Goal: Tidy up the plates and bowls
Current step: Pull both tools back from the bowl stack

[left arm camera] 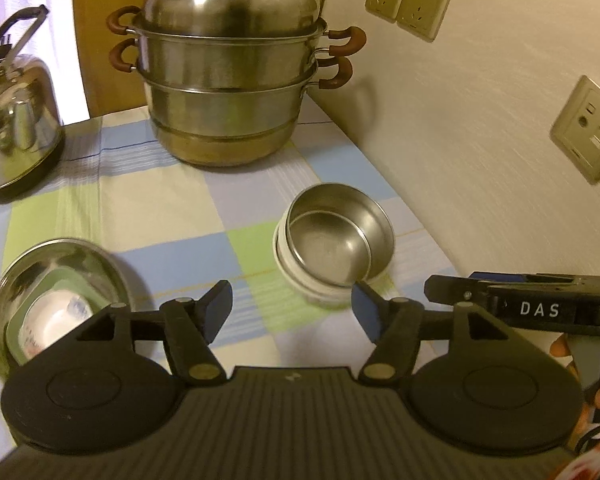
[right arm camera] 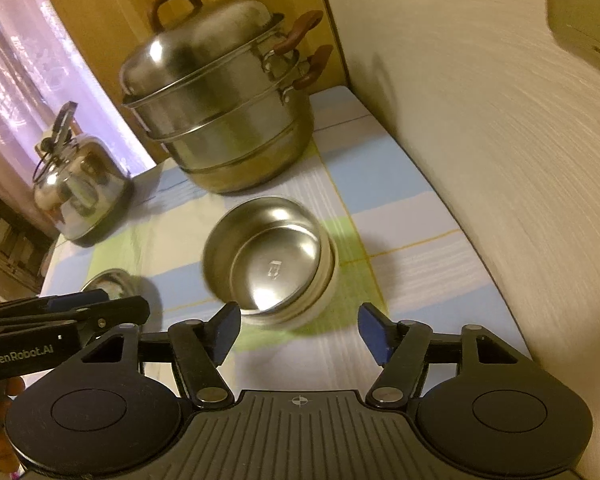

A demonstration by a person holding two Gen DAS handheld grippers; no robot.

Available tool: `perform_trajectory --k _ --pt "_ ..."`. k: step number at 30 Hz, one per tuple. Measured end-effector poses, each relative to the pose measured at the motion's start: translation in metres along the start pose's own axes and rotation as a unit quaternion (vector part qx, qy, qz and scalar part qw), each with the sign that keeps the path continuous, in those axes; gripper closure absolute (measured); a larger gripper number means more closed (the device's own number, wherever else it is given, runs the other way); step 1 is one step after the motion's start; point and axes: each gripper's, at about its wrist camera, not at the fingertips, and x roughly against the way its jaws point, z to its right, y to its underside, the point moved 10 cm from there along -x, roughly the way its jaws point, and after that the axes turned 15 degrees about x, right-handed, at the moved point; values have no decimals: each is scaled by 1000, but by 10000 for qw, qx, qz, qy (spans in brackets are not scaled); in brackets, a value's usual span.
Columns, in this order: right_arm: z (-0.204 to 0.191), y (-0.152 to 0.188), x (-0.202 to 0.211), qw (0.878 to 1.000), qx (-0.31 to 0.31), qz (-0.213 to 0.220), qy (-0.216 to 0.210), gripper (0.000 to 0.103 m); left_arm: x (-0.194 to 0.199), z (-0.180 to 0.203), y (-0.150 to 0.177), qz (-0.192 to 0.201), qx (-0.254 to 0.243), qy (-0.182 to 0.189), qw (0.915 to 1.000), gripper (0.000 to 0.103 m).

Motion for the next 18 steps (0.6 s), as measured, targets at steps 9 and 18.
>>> perform_trajectory --k 9,18 --pt "-19 27 36 9998 124 93 -108 31 44 -15 38 40 198 -146 9997 34" --pt "-39 65 66 9991 342 65 -225 27 80 -30 86 19 436 -398 9983 33"
